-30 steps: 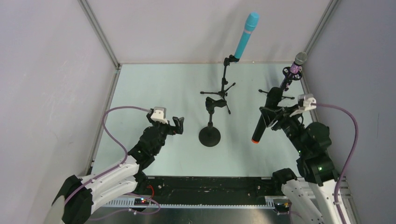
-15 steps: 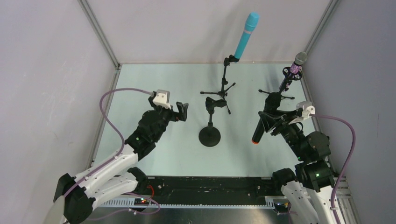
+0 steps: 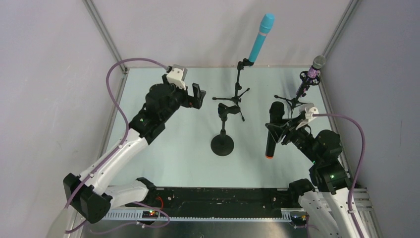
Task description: Attach the microphones to the stand
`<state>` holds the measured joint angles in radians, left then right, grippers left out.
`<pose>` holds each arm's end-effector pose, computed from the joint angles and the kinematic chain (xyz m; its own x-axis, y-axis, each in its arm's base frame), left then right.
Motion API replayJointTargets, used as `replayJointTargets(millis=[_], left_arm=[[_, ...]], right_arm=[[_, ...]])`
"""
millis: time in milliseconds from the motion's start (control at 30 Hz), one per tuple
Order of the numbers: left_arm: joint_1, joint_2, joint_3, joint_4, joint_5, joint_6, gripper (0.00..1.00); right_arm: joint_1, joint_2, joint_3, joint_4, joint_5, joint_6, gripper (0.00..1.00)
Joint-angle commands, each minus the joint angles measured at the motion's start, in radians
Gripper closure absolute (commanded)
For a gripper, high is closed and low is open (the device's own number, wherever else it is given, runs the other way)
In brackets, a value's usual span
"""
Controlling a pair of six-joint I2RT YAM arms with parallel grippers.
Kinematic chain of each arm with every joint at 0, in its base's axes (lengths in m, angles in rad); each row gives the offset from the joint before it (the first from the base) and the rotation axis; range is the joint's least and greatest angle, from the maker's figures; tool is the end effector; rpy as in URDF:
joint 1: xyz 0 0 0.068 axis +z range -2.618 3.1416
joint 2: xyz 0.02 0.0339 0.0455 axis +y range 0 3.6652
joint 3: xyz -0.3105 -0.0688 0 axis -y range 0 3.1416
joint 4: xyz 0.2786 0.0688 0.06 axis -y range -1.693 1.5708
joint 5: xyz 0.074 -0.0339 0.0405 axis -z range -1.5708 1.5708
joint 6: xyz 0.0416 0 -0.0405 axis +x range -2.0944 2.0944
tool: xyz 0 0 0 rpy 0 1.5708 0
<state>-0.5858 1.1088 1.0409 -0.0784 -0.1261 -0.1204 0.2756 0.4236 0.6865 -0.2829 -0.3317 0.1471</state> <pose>0.2343 -0.1492 0.4156 -0.1740 -0.0275 -0.9844 0.4270 0.8986 -0.1006 0.0961 0.0413 0.3692 -0.1027 0.1150 -0.9880 -0.5616 0.8131 0.1530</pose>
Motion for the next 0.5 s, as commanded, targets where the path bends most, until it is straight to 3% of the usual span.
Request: replayJointTargets(millis=[0, 167, 467], left_arm=[[0.03, 0.031, 0.122, -0.029, 0.241, 0.009, 0.0], [0.036, 0.07, 0.199, -0.009, 0.435, 0.02, 0.0], [0.035, 0.05, 0.137, 0.122, 0.833, 0.182, 0.0]], right_arm=[[0.002, 0.01, 0.01, 0.036, -0.055, -0.023, 1.0], [0.002, 0.007, -0.005, 0.053, -0.066, -0.016, 1.0], [0.002, 0.004, -0.015, 0.075, -0.071, -0.015, 1.0]])
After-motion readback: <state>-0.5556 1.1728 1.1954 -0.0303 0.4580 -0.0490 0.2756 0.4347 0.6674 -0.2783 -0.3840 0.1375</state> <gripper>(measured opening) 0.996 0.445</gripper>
